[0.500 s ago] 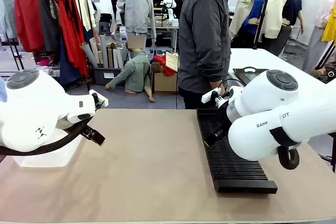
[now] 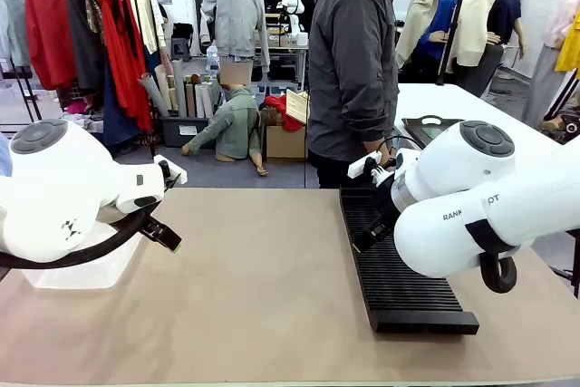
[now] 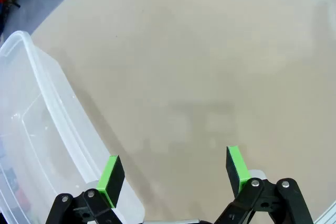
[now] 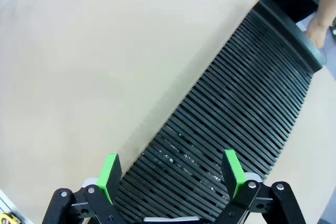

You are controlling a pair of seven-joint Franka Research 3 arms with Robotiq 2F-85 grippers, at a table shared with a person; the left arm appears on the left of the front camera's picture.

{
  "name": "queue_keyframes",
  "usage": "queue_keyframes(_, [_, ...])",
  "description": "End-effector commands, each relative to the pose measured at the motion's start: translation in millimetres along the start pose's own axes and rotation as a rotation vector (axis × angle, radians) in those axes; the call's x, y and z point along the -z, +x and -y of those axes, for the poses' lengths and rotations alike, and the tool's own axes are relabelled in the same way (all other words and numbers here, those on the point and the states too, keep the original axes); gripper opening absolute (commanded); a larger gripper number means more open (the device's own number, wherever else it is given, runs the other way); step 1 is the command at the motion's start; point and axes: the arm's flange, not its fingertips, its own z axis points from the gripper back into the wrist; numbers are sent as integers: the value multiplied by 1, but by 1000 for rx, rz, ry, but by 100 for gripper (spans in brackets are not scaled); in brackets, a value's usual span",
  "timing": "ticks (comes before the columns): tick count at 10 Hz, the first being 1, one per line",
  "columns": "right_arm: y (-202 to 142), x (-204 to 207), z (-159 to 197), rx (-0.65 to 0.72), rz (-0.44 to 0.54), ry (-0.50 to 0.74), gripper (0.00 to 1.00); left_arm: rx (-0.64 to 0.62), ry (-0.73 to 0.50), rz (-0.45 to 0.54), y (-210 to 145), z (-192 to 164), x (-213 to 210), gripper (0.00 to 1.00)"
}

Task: Sort PCBs into racks and boxes based on the side picked up.
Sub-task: Pick up the Blank PCB handed by the Human.

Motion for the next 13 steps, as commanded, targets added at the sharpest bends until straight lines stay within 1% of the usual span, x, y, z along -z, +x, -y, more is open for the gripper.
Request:
queue_keyframes(1, [0,0,0,0,0,0,100,0,0,0,0,0,0,100])
queue_keyframes(7, [0,0,0,0,0,0,100,0,0,0,0,0,0,100])
queue_keyframes(9, [15,-16,5,56,21,43,100,1,-6,-29,14,-7,-17,100])
queue_keyframes(10, [21,-28,10,69,28,69,100,-11,-33,-25,20,-13,-26,100])
queue_keyframes(11, [28,-38,14,52,23,105,100,-12,-52,-39,27,-20,-34,100])
queue_keyframes(12, [37,-46,21,80,5,98,100,-22,-100,-81,35,-28,-42,100])
queue_keyframes(13, [46,-55,34,163,-61,139,100,-57,-195,-91,46,-38,-54,100])
